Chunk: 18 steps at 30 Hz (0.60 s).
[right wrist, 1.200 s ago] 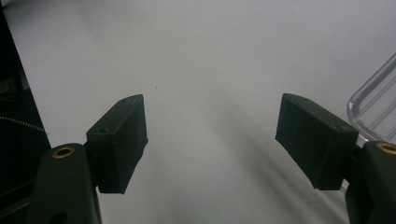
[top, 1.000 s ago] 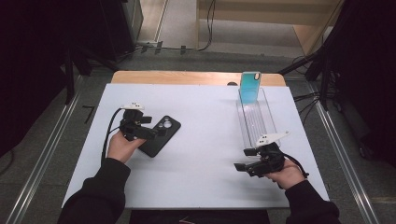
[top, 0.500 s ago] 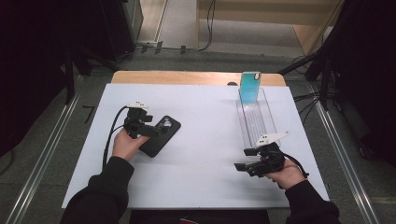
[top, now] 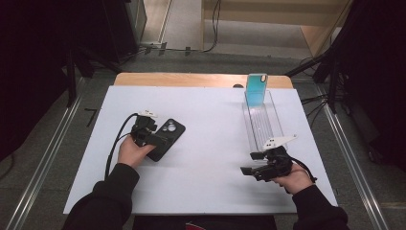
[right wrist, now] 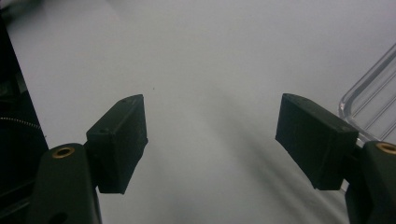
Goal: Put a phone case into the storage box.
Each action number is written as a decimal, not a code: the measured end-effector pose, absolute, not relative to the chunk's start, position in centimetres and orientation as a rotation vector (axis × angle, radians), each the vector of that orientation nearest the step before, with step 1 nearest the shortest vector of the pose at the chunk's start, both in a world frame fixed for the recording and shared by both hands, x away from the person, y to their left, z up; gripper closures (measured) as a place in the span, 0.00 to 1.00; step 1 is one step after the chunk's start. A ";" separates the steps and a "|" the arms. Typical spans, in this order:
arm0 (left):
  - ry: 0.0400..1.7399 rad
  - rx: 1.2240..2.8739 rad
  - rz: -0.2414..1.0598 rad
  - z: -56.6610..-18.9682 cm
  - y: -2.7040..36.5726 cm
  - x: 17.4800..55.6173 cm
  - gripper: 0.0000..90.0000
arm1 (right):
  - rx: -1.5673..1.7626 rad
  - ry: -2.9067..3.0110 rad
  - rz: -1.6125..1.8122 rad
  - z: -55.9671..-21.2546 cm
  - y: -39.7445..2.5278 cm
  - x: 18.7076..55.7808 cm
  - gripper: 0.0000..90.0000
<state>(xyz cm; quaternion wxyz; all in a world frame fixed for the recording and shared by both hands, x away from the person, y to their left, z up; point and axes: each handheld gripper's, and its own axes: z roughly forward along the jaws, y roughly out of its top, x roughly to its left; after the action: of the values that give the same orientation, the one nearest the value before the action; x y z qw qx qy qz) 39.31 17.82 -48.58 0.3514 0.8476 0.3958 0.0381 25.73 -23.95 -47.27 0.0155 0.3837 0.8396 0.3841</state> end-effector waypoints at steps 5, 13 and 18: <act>1.046 2.232 0.104 -49.5 17.8 39.3 0.00 | 1.186 2.613 1.197 -47.3 -23.9 25.7 0.26; 1.035 2.242 0.212 -50.0 17.2 38.5 0.00 | 1.189 2.612 1.194 -47.2 -23.9 25.7 0.26; 1.020 2.279 0.329 -50.2 16.6 37.8 0.03 | 1.194 2.610 1.191 -47.2 -24.0 25.6 0.26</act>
<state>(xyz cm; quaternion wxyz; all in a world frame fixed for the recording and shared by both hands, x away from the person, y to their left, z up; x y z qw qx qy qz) 37.85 16.60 -50.22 0.3067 0.8613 0.3856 0.1243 25.63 -23.95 -47.24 0.0171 0.3842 0.8398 0.3832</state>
